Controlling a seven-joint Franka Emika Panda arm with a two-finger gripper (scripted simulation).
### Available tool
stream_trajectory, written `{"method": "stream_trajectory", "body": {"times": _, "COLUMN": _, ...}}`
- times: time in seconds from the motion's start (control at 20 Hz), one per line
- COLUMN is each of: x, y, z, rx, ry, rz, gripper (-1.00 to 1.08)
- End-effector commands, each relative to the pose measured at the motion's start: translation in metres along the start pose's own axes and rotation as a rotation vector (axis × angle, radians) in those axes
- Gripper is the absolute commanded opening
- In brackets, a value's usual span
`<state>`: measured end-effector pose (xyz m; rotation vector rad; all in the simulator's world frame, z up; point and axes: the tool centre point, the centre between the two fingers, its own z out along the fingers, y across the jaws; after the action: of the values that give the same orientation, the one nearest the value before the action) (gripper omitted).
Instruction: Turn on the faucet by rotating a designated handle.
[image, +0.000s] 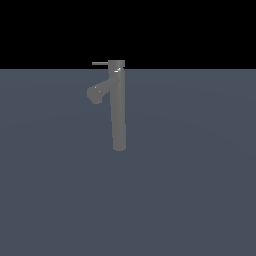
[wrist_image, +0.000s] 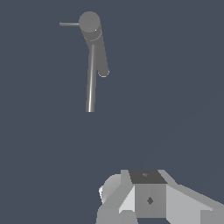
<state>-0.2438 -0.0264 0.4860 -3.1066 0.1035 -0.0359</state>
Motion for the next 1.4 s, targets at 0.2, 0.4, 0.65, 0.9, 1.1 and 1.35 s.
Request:
{"method": "stream_trajectory", "body": {"times": 0.2, "x": 0.007, "y": -0.001, "z": 0.001, "rx": -0.002, "ry": 0.0, "rz": 0.003, "gripper": -1.0}}
{"method": "stream_trajectory", "body": {"times": 0.4, "x": 0.02, "y": -0.004, "z": 0.002, "rx": -0.008, "ry": -0.001, "rz": 0.007, "gripper": -1.0}}
{"method": "stream_trajectory", "body": {"times": 0.65, "x": 0.045, "y": -0.009, "z": 0.007, "rx": -0.018, "ry": -0.002, "rz": 0.015, "gripper": -1.0}}
{"method": "stream_trajectory", "body": {"times": 0.9, "x": 0.08, "y": -0.018, "z": 0.017, "rx": -0.031, "ry": -0.004, "rz": 0.023, "gripper": -1.0}}
{"method": "stream_trajectory", "body": {"times": 1.1, "x": 0.112, "y": -0.028, "z": 0.03, "rx": -0.04, "ry": -0.006, "rz": 0.029, "gripper": -1.0}}
{"method": "stream_trajectory", "body": {"times": 1.35, "x": 0.152, "y": -0.042, "z": 0.051, "rx": -0.048, "ry": -0.008, "rz": 0.034, "gripper": -1.0}}
